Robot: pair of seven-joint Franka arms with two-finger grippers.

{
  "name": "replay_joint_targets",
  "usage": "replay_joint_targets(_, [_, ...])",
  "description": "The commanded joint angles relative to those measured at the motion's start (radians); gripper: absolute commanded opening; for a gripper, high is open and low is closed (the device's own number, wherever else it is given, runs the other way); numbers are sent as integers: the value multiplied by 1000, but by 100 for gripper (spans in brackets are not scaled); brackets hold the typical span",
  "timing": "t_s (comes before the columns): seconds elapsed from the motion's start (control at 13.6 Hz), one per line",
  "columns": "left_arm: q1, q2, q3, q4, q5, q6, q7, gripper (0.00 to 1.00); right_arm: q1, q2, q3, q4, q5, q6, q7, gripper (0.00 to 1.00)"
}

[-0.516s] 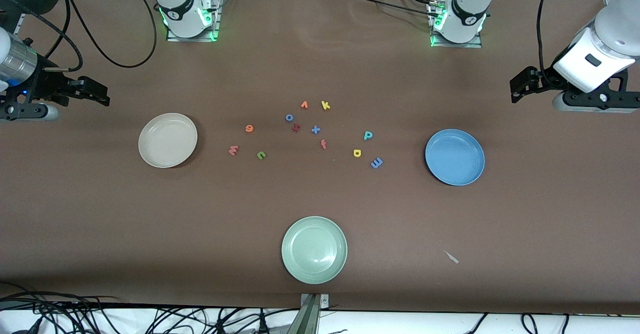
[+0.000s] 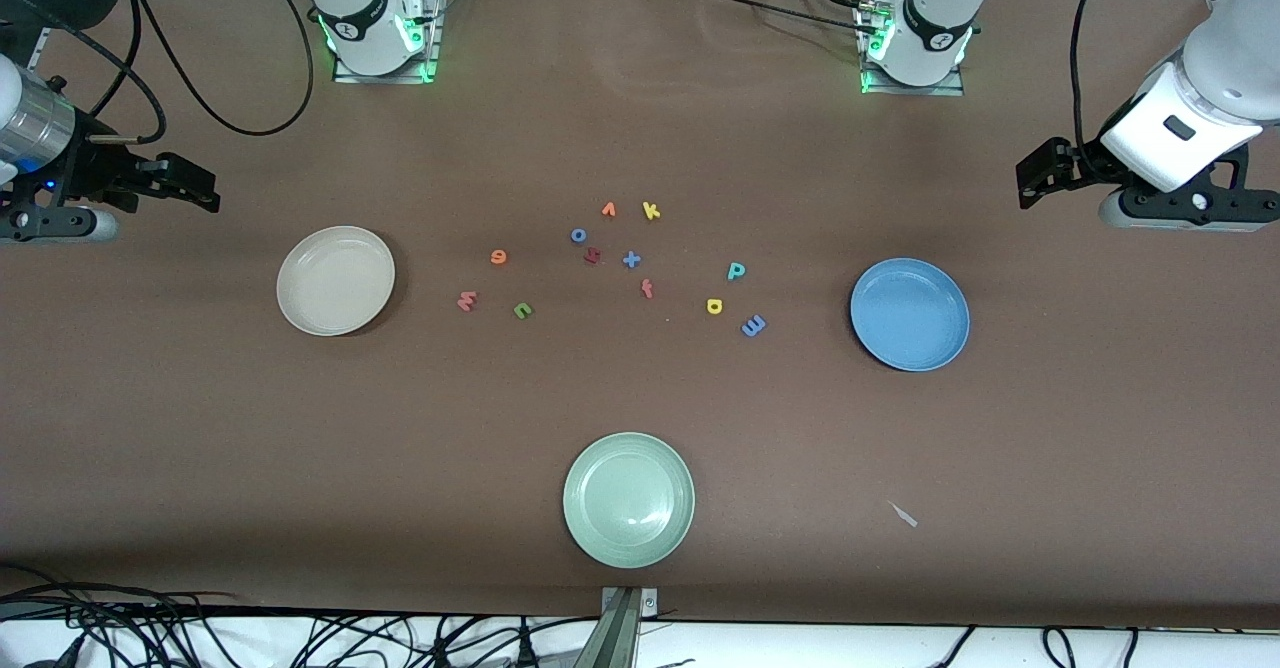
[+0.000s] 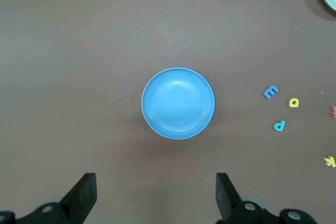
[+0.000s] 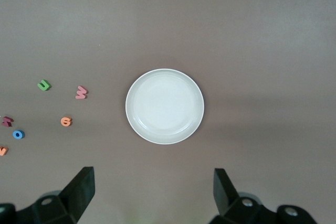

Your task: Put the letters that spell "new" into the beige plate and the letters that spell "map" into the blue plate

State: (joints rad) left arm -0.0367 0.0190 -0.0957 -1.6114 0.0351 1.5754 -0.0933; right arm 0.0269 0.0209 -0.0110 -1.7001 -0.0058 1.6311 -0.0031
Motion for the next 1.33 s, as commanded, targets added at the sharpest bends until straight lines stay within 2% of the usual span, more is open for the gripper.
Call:
replay_joint_targets(0.0, [-3,13,-2,27,11,-2,0,100,-5,-6,5,-4,10,-4,2,100])
replay_joint_targets(1.25, [-2,19,-2,45,12,-2,3,100,-5,-6,3,-3,10,-4,2,100])
